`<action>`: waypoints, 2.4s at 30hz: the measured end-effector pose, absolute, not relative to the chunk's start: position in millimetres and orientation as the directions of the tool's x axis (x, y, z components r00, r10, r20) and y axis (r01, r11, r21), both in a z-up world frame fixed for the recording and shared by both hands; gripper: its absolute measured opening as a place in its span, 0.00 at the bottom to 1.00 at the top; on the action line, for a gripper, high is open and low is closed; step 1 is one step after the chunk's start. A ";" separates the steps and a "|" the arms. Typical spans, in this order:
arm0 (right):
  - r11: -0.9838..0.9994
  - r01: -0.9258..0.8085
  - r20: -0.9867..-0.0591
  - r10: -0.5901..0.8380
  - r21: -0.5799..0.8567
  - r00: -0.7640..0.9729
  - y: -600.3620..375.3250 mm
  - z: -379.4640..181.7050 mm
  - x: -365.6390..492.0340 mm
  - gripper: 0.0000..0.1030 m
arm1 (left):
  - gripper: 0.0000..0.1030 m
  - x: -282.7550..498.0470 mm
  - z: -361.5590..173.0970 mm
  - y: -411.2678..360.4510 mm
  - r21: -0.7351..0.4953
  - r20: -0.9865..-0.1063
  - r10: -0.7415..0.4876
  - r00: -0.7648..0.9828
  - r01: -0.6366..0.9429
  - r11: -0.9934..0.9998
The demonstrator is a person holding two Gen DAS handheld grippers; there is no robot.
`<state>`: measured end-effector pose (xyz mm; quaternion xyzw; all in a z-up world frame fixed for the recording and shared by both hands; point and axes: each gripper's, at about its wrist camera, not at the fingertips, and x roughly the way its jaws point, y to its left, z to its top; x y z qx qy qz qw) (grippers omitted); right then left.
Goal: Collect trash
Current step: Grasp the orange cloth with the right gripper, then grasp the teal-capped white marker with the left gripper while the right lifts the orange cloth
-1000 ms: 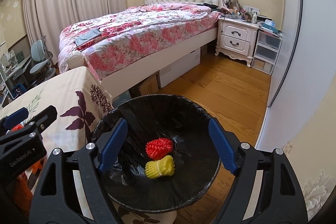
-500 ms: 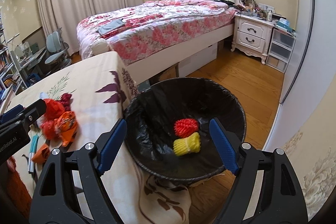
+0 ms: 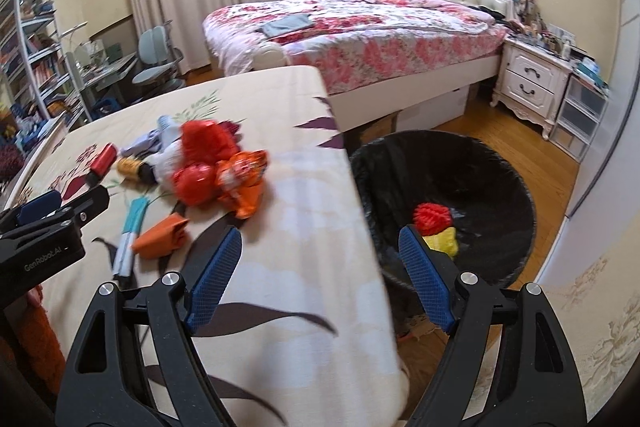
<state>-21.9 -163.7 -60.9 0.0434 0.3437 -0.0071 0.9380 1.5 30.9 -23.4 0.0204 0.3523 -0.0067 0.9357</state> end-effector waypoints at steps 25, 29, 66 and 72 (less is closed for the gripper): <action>0.984 -0.180 -0.715 0.131 0.008 0.687 -59.3 -83.0 4.6 0.76 | 0.83 -4.5 -40.3 112.4 0.004 -0.695 0.099 0.712 -0.133 0.991; 0.980 -0.201 -0.730 0.140 0.004 0.669 -55.5 -85.8 6.2 0.67 | 0.83 -4.6 -41.4 108.9 0.006 -0.697 0.094 0.711 -0.126 0.992; 0.997 -0.054 -0.666 0.077 0.055 0.742 -140.7 -67.6 -20.5 0.50 | 0.49 2.7 -59.4 17.7 0.037 -0.763 -0.023 0.646 0.079 0.996; 0.996 -0.053 -0.666 0.085 0.068 0.741 -143.1 -70.6 -19.3 0.50 | 0.31 0.7 -61.5 12.7 0.051 -0.765 -0.026 0.644 0.101 0.994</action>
